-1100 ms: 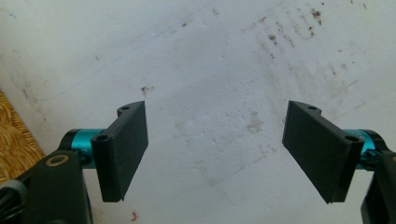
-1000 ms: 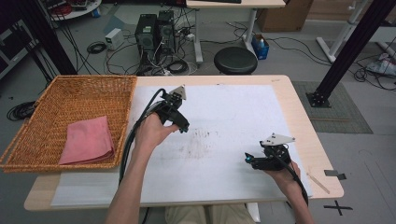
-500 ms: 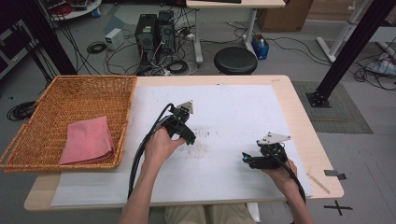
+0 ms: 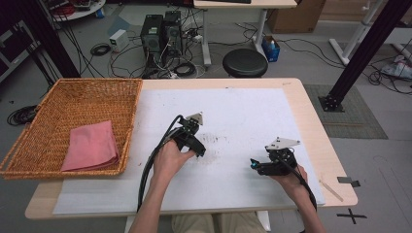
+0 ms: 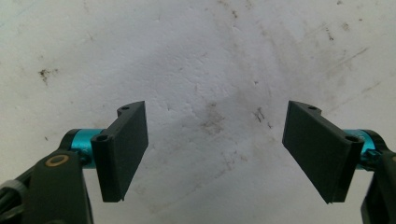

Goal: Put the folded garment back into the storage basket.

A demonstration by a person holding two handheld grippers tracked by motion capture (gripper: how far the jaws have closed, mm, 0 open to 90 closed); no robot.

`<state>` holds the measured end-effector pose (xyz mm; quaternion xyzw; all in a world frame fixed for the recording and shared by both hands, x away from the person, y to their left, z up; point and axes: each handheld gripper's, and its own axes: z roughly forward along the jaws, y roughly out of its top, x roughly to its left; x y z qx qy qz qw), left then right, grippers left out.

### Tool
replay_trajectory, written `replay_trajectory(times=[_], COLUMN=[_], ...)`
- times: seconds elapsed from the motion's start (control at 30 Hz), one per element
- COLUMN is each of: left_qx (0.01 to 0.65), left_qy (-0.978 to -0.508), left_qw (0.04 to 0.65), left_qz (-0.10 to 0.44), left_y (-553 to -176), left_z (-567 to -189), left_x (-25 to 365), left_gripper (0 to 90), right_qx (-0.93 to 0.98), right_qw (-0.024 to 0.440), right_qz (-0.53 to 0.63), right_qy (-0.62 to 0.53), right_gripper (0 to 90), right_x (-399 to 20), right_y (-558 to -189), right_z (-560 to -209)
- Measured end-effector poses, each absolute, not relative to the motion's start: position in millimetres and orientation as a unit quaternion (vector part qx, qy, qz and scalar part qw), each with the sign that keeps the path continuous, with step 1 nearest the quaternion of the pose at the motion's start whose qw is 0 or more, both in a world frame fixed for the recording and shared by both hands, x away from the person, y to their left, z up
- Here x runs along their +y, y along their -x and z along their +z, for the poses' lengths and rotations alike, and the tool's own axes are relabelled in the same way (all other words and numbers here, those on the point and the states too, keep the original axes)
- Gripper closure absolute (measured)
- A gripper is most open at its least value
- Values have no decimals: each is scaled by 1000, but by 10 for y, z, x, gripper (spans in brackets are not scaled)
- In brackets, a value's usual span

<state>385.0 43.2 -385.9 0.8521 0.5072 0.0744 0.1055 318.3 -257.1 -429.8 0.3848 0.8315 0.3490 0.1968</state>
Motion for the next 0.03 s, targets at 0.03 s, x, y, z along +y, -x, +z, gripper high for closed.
replay_trajectory(times=[0.03], left_qx=[507], left_qy=[-852], left_qw=[107], left_qz=[74], left_y=[-3846], left_z=[-3860], left_x=[434], left_gripper=[225], right_qx=[832], right_qw=[196], right_qz=[348], right_qy=[-386], right_gripper=[239], right_x=[-2567], right_y=[-3182], right_z=[-4295])
